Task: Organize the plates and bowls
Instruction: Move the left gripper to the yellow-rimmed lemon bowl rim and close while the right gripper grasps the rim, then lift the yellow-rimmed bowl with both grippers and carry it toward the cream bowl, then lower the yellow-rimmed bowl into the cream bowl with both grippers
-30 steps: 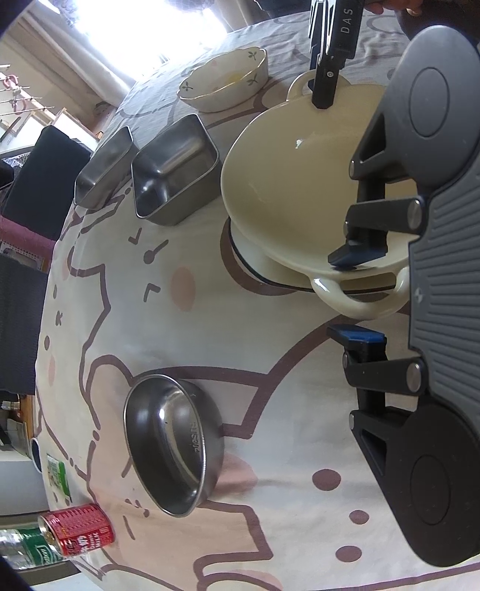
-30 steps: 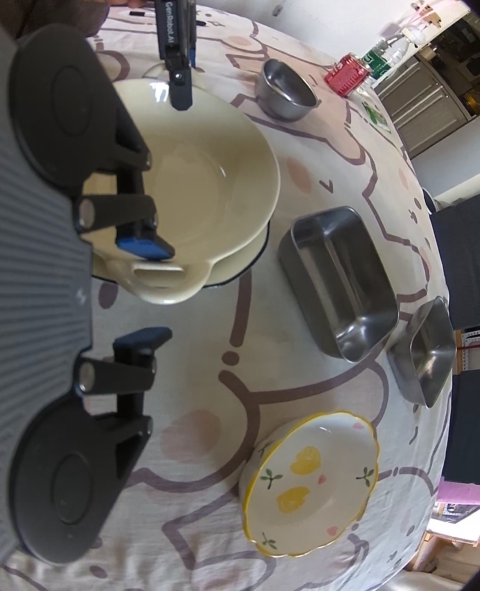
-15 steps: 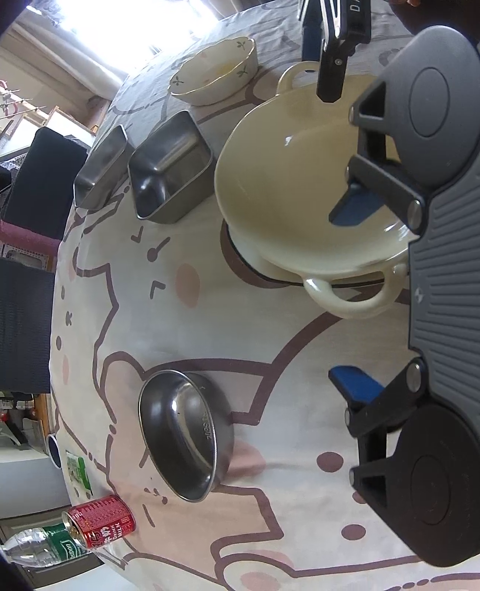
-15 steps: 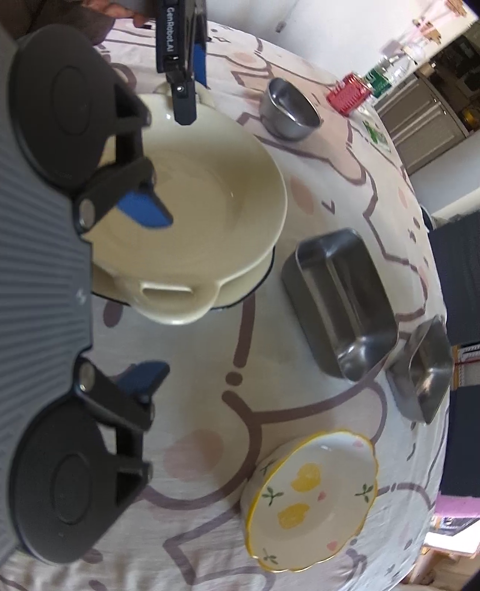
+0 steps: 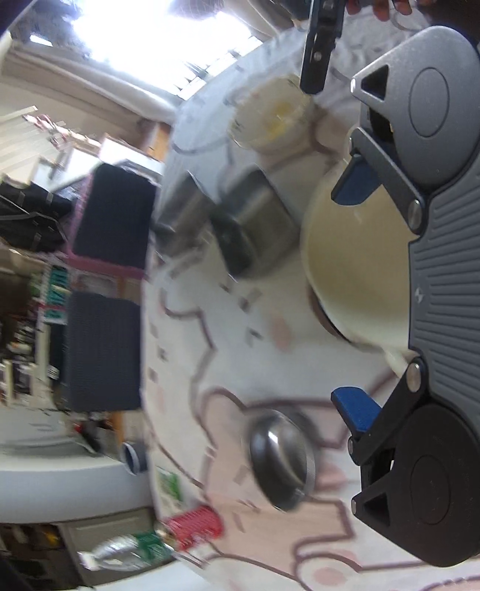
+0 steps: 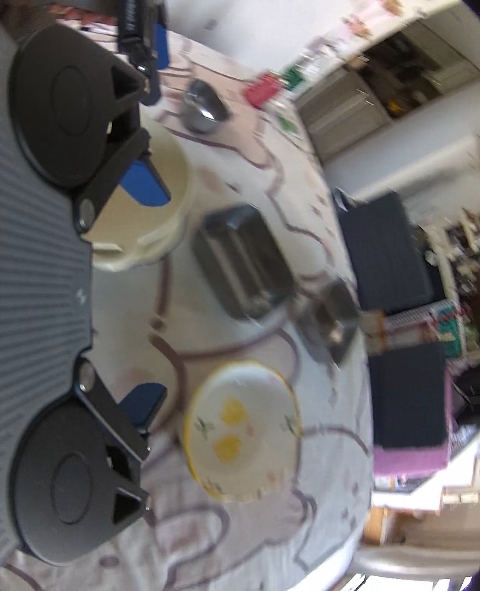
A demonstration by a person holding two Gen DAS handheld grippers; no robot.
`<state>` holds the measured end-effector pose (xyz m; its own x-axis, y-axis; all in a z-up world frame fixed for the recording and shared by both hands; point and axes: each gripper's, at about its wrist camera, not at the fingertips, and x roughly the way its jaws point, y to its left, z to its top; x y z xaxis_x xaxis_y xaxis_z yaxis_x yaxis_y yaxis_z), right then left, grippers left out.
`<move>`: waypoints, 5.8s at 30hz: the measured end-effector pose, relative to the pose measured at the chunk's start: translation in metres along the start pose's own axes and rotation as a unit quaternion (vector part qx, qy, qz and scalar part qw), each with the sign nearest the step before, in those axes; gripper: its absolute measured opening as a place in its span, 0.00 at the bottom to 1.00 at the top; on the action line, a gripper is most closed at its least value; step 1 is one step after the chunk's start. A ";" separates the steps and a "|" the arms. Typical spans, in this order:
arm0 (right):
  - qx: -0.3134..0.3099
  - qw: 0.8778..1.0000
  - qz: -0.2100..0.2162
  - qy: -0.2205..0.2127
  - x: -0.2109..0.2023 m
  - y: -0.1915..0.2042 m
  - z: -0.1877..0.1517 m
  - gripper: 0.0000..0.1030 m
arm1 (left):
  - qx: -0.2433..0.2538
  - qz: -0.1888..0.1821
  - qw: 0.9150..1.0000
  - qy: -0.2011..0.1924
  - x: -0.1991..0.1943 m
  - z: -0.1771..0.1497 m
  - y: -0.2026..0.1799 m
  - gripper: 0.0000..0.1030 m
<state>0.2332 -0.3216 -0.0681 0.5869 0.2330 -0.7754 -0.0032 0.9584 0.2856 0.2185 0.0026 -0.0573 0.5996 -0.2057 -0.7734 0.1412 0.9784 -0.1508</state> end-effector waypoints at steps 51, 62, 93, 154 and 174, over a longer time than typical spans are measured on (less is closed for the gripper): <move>0.169 0.980 -0.105 0.032 0.084 -0.173 0.047 0.08 | 0.138 -0.112 0.979 0.099 0.223 0.081 -0.184 0.07; 0.151 0.983 -0.106 0.012 0.055 -0.161 0.051 0.07 | 0.120 -0.125 0.982 0.075 0.183 0.083 -0.178 0.07; 0.041 0.998 0.008 -0.052 -0.013 -0.009 0.033 0.07 | 0.019 -0.048 0.998 -0.042 0.005 0.043 -0.038 0.05; -0.098 0.989 0.012 0.109 0.029 0.062 -0.020 0.07 | 0.002 -0.006 0.994 0.110 0.021 -0.028 0.029 0.06; -0.104 0.988 0.000 0.113 0.034 0.062 -0.019 0.07 | 0.011 -0.001 0.993 0.119 0.029 -0.028 0.026 0.06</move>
<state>0.2379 -0.2512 -0.0878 0.3912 0.2417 -0.8880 -0.1831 0.9660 0.1823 0.2178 0.0230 -0.1009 0.3973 -0.1959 -0.8965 0.1611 0.9767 -0.1420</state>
